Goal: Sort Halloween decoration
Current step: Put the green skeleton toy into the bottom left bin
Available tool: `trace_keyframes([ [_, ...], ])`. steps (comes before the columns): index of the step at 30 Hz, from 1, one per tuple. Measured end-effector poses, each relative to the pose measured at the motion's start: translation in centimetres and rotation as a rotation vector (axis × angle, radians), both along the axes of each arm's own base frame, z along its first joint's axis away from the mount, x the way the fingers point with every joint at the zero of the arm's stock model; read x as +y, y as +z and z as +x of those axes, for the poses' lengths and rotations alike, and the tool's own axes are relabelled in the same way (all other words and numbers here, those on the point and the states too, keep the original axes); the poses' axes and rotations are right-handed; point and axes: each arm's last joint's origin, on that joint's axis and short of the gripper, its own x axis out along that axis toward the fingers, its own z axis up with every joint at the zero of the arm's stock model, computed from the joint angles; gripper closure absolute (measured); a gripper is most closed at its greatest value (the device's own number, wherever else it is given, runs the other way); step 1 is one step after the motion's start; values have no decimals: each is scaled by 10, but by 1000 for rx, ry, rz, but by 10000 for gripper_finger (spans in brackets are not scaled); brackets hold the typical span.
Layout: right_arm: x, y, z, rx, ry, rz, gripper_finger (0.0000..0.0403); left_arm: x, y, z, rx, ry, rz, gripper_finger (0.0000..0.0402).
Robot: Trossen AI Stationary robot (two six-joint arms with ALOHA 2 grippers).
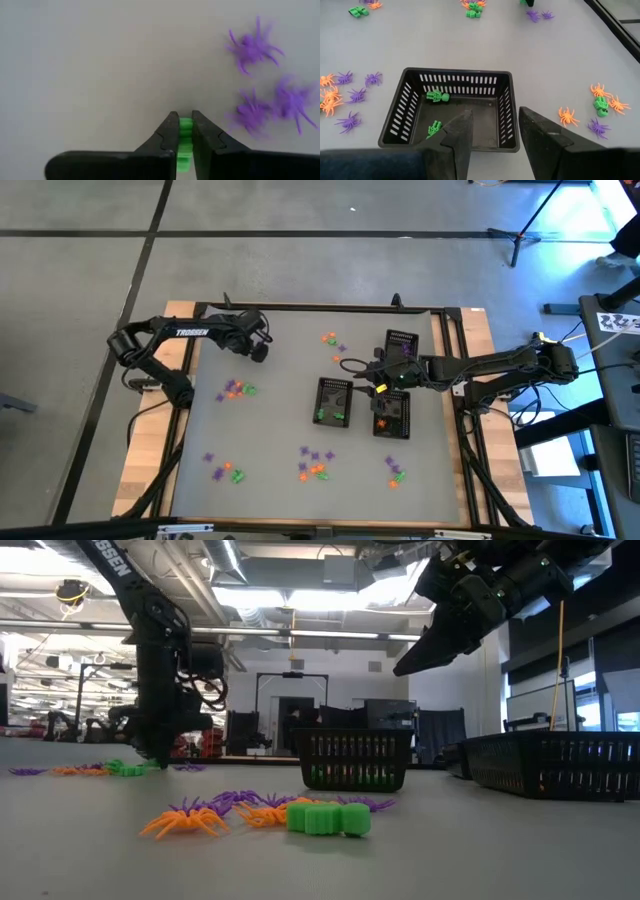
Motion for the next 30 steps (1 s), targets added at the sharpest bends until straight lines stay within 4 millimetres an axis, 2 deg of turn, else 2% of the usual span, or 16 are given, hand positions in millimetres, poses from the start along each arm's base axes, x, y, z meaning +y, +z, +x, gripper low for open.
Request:
trace_keyframes([
  [4, 0, 0, 0, 0, 0, 0, 246, 2, 26, 15, -86, -54, 39, 386],
  [8, 0, 0, 0, 2, -6, -5, 246, -10, 51, 41, -258, -189, 70, 386],
  [12, 0, -1, -1, 11, -8, -6, 246, -38, 73, 80, -522, -460, 126, 386],
  [17, 0, -3, -2, 41, -9, -6, 246, -87, 91, 119, -782, -721, 200, 385],
  [21, -1, -4, -4, 61, -31, -23, 246, -123, 90, 139, -860, -864, 257, 385],
  [24, -1, -4, -4, 60, -36, -26, 246, -144, 81, 151, -864, -938, 289, 385],
  [30, -1, -4, -4, 59, -36, -26, 246, -159, 48, 172, -833, -1037, 328, 367],
])
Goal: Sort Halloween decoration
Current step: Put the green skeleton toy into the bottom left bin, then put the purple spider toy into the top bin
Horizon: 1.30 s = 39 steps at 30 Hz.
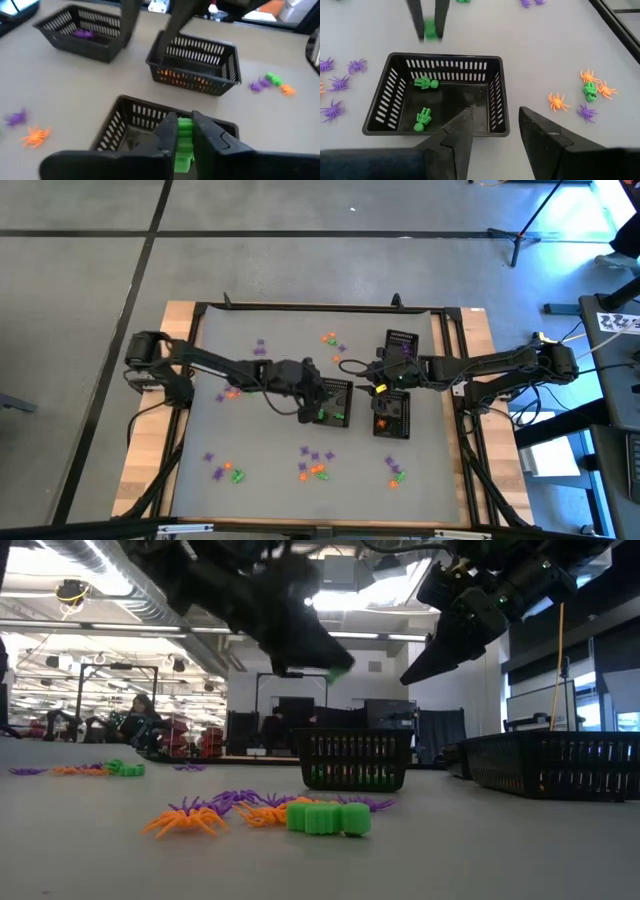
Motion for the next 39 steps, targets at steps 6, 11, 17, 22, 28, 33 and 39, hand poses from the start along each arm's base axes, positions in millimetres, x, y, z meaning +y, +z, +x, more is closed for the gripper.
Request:
trace_keyframes([
  [6, 0, 0, 0, -1, 0, 0, 246, 7, -17, 7, 16, 24, -5, 298],
  [11, 0, 0, -1, 8, 0, 0, 246, 16, -11, 5, -3, 94, -3, 272],
  [17, 0, -1, -1, 17, -1, 1, 246, 27, 6, -7, 19, 121, 6, 273],
  [22, 0, -2, -2, 30, -1, 2, 246, 37, 36, -35, 84, 201, 60, 273],
  [28, 0, -2, -2, 29, -1, 2, 246, 46, 50, -68, 203, 596, 211, 273],
  [33, 0, -1, -1, 13, -1, 2, 246, 62, 34, -94, 449, 786, 230, 273],
  [39, 0, 2, 1, -24, -1, 1, 246, 104, 12, -122, 676, 985, 12, 273],
])
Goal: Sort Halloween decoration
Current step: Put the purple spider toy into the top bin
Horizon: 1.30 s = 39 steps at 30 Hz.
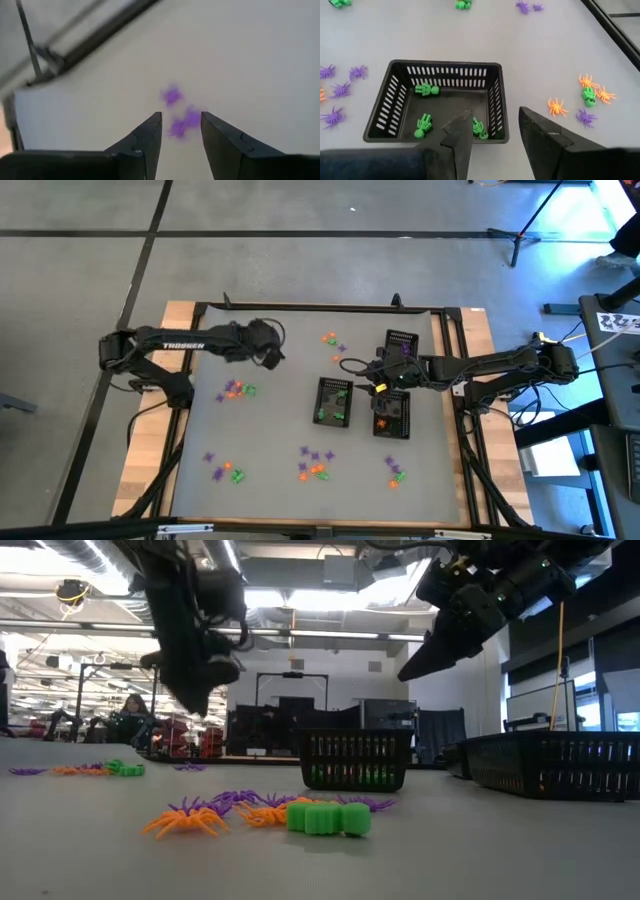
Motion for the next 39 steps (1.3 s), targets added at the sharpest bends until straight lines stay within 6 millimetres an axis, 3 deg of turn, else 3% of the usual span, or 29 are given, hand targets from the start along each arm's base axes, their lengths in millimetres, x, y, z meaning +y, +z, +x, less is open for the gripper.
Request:
trace_keyframes([
  [5, 0, 0, 0, 1, 0, 0, 246, 28, -9, -9, -23, 46, -129, 273],
  [11, 0, 0, 0, 5, 1, 0, 246, 43, -28, -13, 36, 72, -231, 273],
  [24, 0, -1, 0, 7, 3, 2, 246, 45, -69, -2, 153, 25, -364, 273],
  [33, 0, -1, 0, 7, 3, 2, 246, 46, -71, -2, 170, 31, -357, 275],
  [39, 0, -1, 0, 7, 3, 2, 246, 41, -72, 1, 178, 13, -350, 307],
])
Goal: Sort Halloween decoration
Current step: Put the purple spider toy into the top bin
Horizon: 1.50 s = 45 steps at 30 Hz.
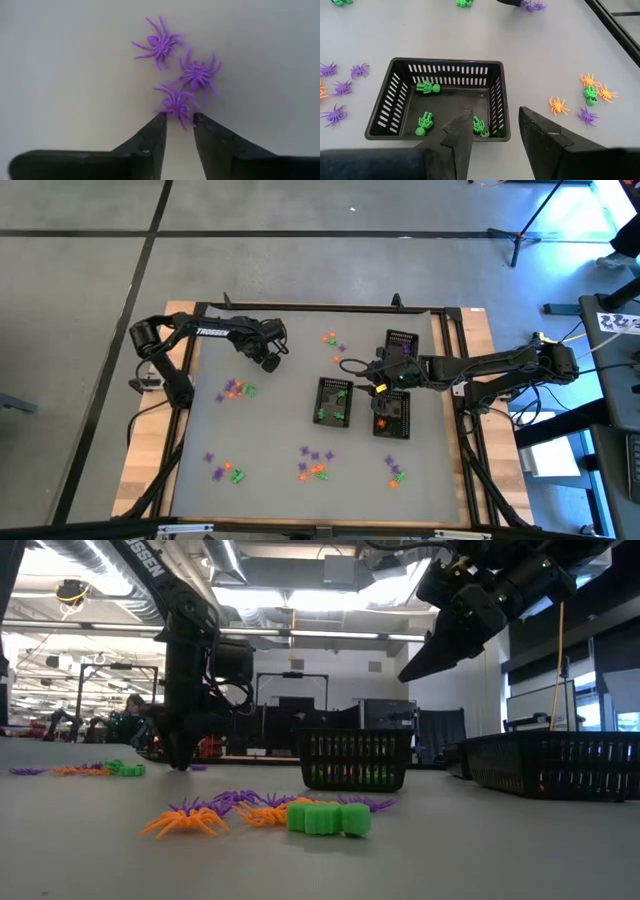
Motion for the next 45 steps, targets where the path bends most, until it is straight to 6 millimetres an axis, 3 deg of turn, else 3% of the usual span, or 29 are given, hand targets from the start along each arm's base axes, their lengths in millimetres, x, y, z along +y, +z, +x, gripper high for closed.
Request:
trace_keyframes([
  [10, 0, 0, 0, 0, 0, 0, 246, -5, -1, 3, 1, -22, 0, 396],
  [19, 0, 0, 0, -1, 0, 0, 246, -11, 4, 4, 5, -46, 32, 401],
  [26, 0, 0, 0, -1, 0, 0, 246, -27, 30, 5, -72, -90, 70, 401],
  [32, 0, 2, 2, -28, -1, -2, 246, -50, 56, 17, -290, -187, 75, 401],
  [40, 0, 6, 14, -149, 24, -21, 246, -90, 84, 58, -721, -540, 49, 401],
  [45, 1, 4, 27, -233, 81, -20, 246, -114, 98, 74, -901, -697, 63, 401],
])
